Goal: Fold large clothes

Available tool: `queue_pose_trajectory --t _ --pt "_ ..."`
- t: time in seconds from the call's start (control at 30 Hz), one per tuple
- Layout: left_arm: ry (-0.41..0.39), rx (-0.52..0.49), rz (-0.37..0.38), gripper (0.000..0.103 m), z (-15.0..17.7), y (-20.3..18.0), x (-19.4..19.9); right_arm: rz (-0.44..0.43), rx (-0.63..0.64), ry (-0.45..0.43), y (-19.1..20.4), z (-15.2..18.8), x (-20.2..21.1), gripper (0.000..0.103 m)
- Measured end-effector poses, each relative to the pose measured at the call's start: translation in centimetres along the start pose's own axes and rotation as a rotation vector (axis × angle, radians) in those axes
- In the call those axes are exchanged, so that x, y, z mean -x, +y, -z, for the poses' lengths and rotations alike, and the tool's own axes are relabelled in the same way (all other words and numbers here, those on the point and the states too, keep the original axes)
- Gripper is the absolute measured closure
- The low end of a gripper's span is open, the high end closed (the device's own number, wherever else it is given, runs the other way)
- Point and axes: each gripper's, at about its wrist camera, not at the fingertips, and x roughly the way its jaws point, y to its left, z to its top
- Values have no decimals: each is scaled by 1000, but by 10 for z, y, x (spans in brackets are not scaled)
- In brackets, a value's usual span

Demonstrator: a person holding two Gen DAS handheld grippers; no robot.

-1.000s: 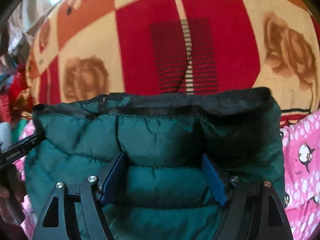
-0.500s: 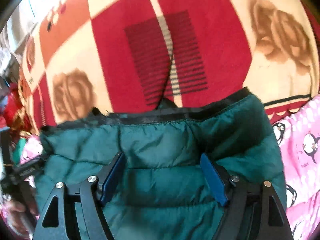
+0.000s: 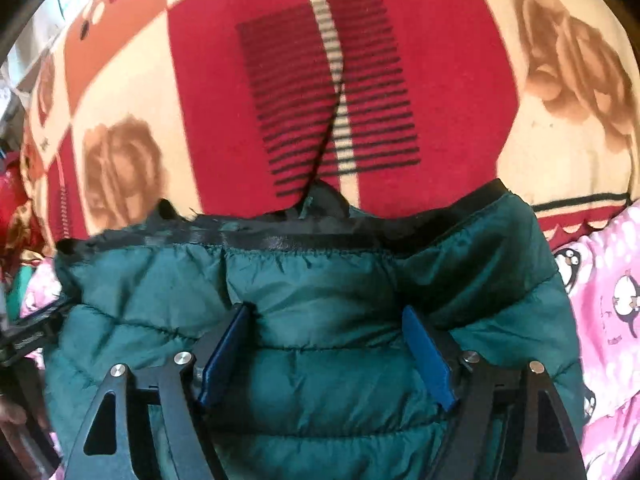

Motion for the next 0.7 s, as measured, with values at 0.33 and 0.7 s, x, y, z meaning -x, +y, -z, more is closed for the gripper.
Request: queue_pose_trajectory --t 0.33,0.7 --pt "-62 16 59 3 19 16 51 54 -16 -31 -39 43 67 27" --pt "-48 97 197 3 35 48 69 3 -54 -55 -51 55 84 12"
